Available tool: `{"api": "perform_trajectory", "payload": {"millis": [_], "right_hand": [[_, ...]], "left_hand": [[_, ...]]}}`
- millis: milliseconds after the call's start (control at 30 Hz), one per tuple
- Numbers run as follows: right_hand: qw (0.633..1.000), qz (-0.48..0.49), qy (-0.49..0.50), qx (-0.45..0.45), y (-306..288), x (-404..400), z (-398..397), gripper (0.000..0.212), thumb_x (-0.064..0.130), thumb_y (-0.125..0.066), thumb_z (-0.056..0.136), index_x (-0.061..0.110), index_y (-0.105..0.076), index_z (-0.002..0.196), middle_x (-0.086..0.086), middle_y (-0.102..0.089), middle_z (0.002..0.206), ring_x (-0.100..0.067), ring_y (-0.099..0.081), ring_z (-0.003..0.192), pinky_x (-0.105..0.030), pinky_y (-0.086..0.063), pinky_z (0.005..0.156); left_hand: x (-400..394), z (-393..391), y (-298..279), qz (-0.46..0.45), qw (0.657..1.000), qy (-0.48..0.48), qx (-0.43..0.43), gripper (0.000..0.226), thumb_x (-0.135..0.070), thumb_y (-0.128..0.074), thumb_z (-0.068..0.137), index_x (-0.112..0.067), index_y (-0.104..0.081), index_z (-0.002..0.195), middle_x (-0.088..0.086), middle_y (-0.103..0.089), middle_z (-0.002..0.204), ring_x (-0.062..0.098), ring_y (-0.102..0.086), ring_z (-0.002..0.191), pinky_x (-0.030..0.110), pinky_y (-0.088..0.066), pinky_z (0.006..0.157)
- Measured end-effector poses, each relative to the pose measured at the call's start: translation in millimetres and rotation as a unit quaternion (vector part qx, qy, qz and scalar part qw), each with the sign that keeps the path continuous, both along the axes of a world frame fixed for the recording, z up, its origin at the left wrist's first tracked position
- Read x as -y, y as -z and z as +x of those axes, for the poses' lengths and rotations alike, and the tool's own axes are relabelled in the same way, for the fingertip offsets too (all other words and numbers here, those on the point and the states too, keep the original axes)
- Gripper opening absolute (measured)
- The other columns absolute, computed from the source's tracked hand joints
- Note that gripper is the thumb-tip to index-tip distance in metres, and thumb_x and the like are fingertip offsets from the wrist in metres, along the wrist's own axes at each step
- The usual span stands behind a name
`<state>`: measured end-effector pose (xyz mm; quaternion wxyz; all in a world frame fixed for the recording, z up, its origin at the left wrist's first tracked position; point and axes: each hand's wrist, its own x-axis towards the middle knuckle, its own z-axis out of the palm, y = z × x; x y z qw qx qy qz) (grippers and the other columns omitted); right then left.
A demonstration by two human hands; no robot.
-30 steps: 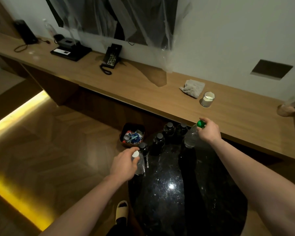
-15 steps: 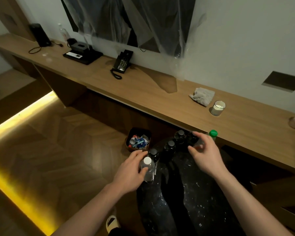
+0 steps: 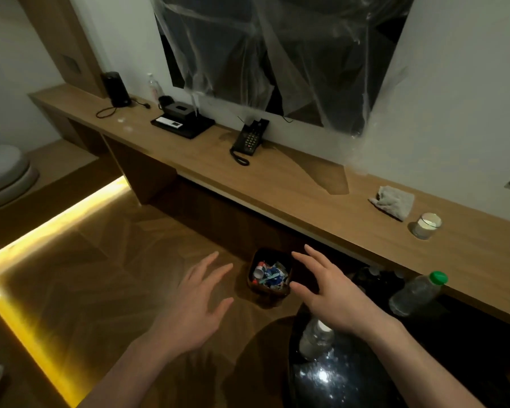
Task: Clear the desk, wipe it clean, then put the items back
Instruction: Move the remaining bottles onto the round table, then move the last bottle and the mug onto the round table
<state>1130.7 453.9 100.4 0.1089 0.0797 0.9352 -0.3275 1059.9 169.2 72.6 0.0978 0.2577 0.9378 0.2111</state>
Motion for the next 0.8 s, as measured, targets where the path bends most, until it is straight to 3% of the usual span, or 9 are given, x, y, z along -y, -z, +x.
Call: {"api": "perform_trajectory", "payload": {"millis": [167, 367, 800], "right_hand": [[1.000, 0.007, -0.024, 0.004, -10, 47, -50, 0.070, 0.063, -0.052, 0.097, 0.049, -0.020, 0.158, 0.020, -0.001, 0.170, -0.015, -0.011, 0.157, -0.044, -0.033, 0.123], [0.999, 0.014, -0.048, 0.018, -19, 101, -101, 0.069, 0.062, -0.049, 0.099, 0.049, -0.019, 0.159, 0.020, 0.003, 0.170, -0.017, -0.004, 0.159, -0.045, -0.024, 0.127], [0.995, 0.025, -0.086, 0.034, -9, 135, -266, 0.070, 0.062, -0.051, 0.098, 0.048, -0.018, 0.159, 0.019, 0.005, 0.170, -0.016, -0.002, 0.158, -0.046, -0.022, 0.127]], "left_hand": [[60, -41, -17, -0.013, 0.999, -0.037, -0.022, 0.066, -0.062, -0.047, 0.099, -0.050, -0.020, 0.158, -0.022, 0.005, 0.168, 0.007, -0.002, 0.156, 0.037, -0.013, 0.127], [123, -93, -32, -0.011, 0.997, -0.069, -0.038, 0.067, -0.061, -0.051, 0.098, -0.048, -0.023, 0.158, -0.021, 0.003, 0.169, 0.008, -0.004, 0.156, 0.039, -0.018, 0.127], [159, -235, -31, -0.014, 0.995, -0.081, -0.053, 0.067, -0.059, -0.048, 0.100, -0.048, -0.017, 0.159, -0.021, 0.009, 0.169, 0.008, 0.002, 0.157, 0.033, -0.009, 0.124]]}}
